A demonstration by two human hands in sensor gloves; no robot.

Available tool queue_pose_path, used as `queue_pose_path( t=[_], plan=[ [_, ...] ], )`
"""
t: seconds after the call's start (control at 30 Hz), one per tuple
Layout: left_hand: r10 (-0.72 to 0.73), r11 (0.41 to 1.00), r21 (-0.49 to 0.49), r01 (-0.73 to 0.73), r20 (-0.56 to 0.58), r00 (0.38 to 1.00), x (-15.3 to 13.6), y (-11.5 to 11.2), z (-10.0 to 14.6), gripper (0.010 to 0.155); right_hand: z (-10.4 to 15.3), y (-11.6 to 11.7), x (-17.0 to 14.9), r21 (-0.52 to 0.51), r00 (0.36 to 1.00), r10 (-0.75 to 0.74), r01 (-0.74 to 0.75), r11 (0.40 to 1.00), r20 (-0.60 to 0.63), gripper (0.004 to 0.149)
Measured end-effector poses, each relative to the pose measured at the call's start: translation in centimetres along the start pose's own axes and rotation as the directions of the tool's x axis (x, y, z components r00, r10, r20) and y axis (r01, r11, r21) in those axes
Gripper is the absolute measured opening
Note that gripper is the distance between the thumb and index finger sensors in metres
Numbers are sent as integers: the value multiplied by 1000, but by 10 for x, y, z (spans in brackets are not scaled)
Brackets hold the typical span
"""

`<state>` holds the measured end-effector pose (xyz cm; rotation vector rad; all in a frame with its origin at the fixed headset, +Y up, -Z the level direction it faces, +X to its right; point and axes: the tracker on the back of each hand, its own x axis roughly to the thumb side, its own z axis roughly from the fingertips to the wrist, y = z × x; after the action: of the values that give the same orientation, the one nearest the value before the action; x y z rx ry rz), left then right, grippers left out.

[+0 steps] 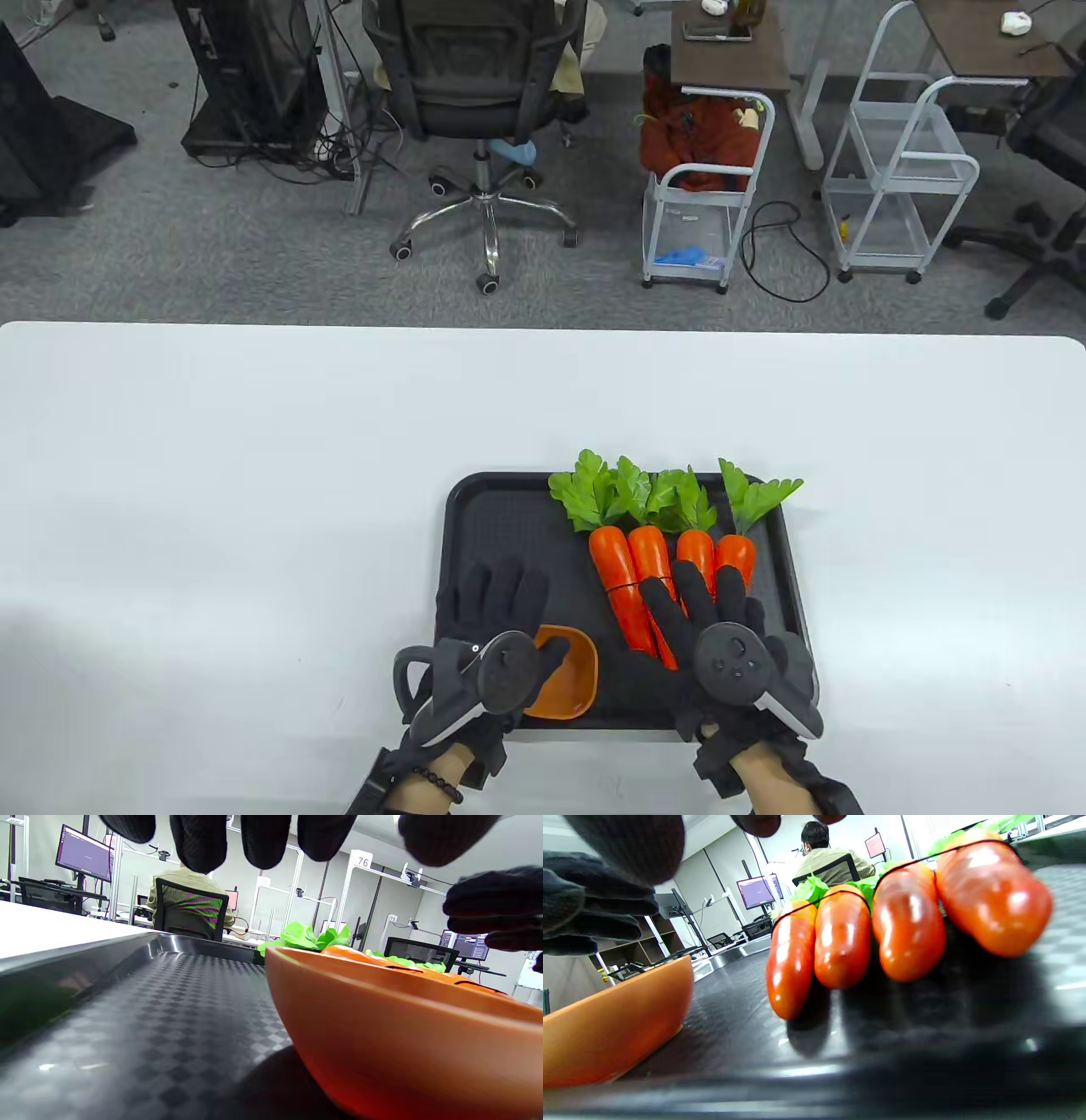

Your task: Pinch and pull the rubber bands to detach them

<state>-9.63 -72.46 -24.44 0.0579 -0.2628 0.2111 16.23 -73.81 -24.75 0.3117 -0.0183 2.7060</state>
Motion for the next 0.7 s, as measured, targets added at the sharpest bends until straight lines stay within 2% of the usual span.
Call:
queue_pose_path(
  t=[0.33, 0.5, 0.7],
  plan=[
    [19, 1000, 3, -19, 1, 1000, -1, 3, 2, 72, -8, -4, 8, -14, 1000, 9, -9, 1000, -24, 76],
    [28, 1000, 4, -28, 5, 1000, -1, 3, 2, 72, -34, -9, 21, 22, 990, 102, -101, 995, -96, 80],
    [35, 999, 19, -35, 11, 999, -2, 6, 3, 72, -70, -9, 37, 134, 955, 220, -196, 971, -198, 83]
  ],
)
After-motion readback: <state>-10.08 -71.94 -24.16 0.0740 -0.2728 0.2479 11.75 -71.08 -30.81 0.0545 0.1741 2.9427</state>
